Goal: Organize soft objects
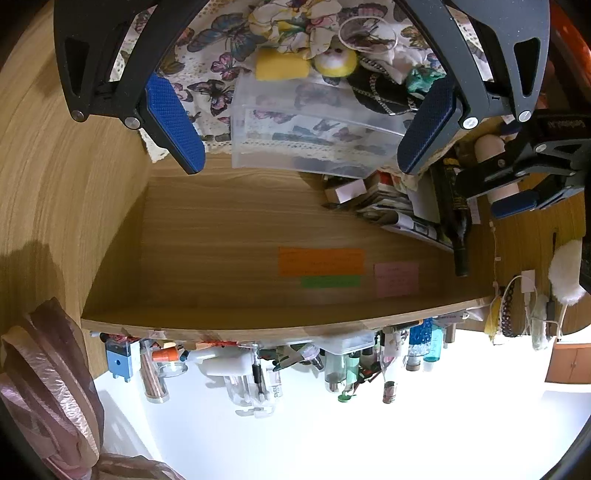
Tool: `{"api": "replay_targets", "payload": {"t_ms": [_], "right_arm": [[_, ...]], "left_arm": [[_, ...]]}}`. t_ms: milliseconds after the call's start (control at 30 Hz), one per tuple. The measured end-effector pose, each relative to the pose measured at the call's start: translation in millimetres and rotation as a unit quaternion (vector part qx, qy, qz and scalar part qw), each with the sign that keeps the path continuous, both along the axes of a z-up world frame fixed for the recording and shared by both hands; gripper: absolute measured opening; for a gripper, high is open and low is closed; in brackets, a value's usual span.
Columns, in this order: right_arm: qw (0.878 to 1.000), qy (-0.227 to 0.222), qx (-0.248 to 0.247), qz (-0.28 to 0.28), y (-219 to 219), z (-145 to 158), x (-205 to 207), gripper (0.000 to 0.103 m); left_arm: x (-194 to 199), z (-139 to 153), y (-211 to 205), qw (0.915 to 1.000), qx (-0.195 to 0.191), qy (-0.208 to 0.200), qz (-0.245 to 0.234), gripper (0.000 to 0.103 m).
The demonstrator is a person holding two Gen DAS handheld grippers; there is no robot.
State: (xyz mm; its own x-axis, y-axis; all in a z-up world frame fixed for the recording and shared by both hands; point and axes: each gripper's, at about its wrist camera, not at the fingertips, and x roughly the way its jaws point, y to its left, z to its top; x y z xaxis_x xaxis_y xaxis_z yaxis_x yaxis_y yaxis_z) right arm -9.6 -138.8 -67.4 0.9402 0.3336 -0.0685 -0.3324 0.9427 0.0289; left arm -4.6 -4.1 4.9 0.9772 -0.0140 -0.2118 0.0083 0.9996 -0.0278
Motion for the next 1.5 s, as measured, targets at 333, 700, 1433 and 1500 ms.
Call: {"api": "replay_targets", "payload": {"t_ms": [333,700,1433,1500], "right_arm": [[1.000,-0.001,0.002,-0.001,1.3,0.4,0.3,0.103],[1.000,-0.004,0.003,-0.003,0.4,1.4,-1.3,0.103],[1.000,-0.007,0.009,-0.003,-1.3,5.3,-3.4,0.103],[1.000,-0.007,0.009,-0.002,-1.4,4.9,-3.6,0.103]], "left_arm": [[-0.9,-0.1,2.3,1.0000,-0.004,-0.002,0.000,0.103],[-1.1,-0.1,2.7,1.0000,-0.004,-0.001,0.000,0.103],[-0.1,-1.8,5.0,1.0000,-0.008,0.000,0.000,0.103],[0.1,-1.8,5.0,1.0000,-0.008,0.001,-0.001,0.103]]}}
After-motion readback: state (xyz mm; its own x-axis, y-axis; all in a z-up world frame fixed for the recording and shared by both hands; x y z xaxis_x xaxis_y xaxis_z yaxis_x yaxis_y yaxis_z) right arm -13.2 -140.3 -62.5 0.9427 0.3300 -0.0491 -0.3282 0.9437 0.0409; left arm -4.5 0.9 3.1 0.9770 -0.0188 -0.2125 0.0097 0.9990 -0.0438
